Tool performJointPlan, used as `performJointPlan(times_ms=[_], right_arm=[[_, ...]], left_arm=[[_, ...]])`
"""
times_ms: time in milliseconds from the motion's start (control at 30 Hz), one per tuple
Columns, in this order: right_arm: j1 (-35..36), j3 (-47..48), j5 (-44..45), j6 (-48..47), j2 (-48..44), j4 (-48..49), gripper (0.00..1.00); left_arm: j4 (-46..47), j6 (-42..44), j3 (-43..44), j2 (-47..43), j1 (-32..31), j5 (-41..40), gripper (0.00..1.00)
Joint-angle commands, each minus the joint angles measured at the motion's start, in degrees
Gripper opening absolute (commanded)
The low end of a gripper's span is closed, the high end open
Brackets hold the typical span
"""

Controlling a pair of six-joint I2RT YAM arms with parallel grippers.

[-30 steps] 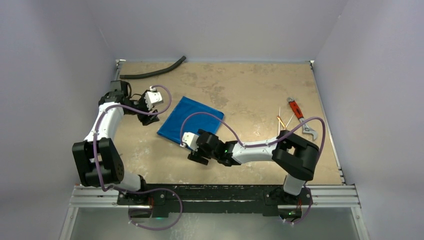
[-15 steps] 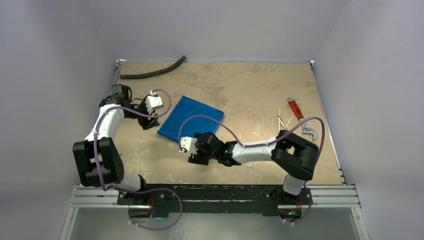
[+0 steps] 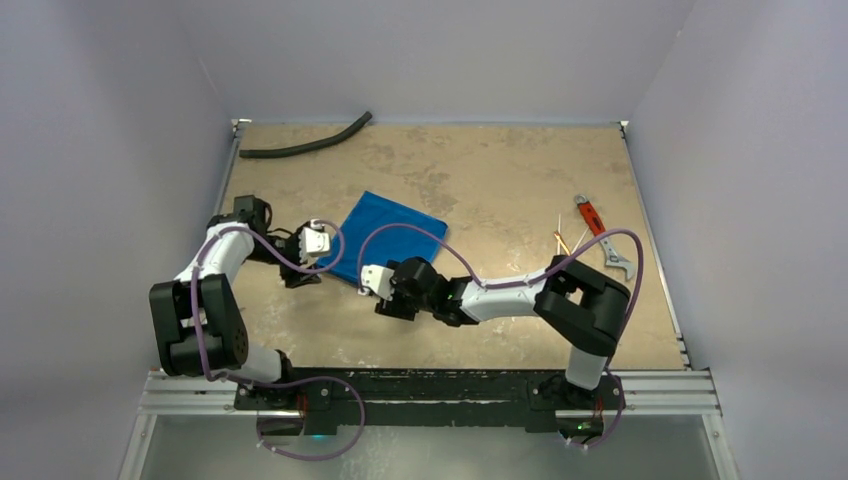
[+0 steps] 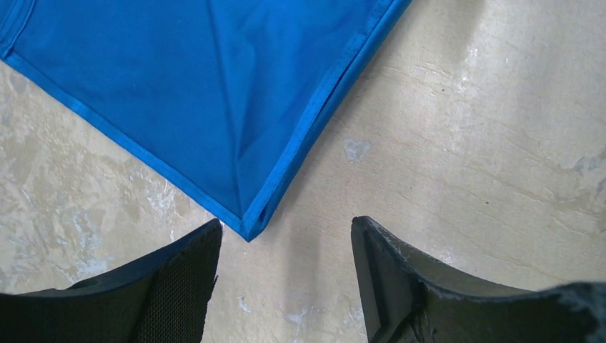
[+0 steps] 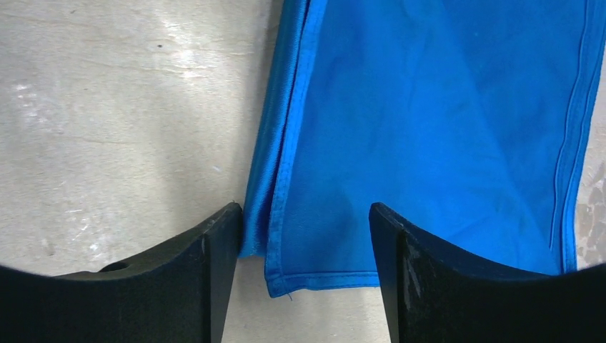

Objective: Fold the napkin into a case and place the utensils inside
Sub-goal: Pick up the top corner of the square folded napkin from the center of the board.

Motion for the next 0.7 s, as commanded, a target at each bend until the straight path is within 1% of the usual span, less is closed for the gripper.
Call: performJointPlan(times_ms=[0,100,200,300,400,467,567,667], right_arm=[[-0.8,-1.4,2.2,-0.1,-0.1,-2.3,0.71],[-0.8,-2.3,2.1,0.9,-0.5,-2.7,0.73],[-0.9,-2.7,2.3,1.4,-0.6,-3.1,0.74],[-1.5,-1.9,2.1,2.0,0.1,-4.2,0.72],[-1.8,-0.7,1.0,2.7,1.2,-6.3,0.66],[-1.9,-0.1,-0.3,2.8,1.8,-7.6,0.64],[-1.9,0.6,-1.6,3.2,2.2,-8.5,0.64],[-2.4,1.3,-2.2,3.9,3.1,-9.2,0.64]], left_arm=[[1.1,6.9,-2.4,-1.4,-0.9,2.1,0.65],[5.8,5.9,-5.8,-2.9,-4.1,-0.7,0.65],[13.4,3.4,-9.8,-5.9,-7.7,-3.8,0.65],[19.7,0.8,-12.0,-7.3,-10.0,-7.3,0.64],[21.5,0.3,-11.3,-6.3,-10.0,-9.0,0.64],[20.7,1.2,-10.6,-5.0,-10.0,-10.5,0.63],[18.7,5.1,-10.7,-3.0,-10.0,-12.6,0.64],[19.2,6.3,-10.6,-1.4,-10.7,-12.9,0.66]])
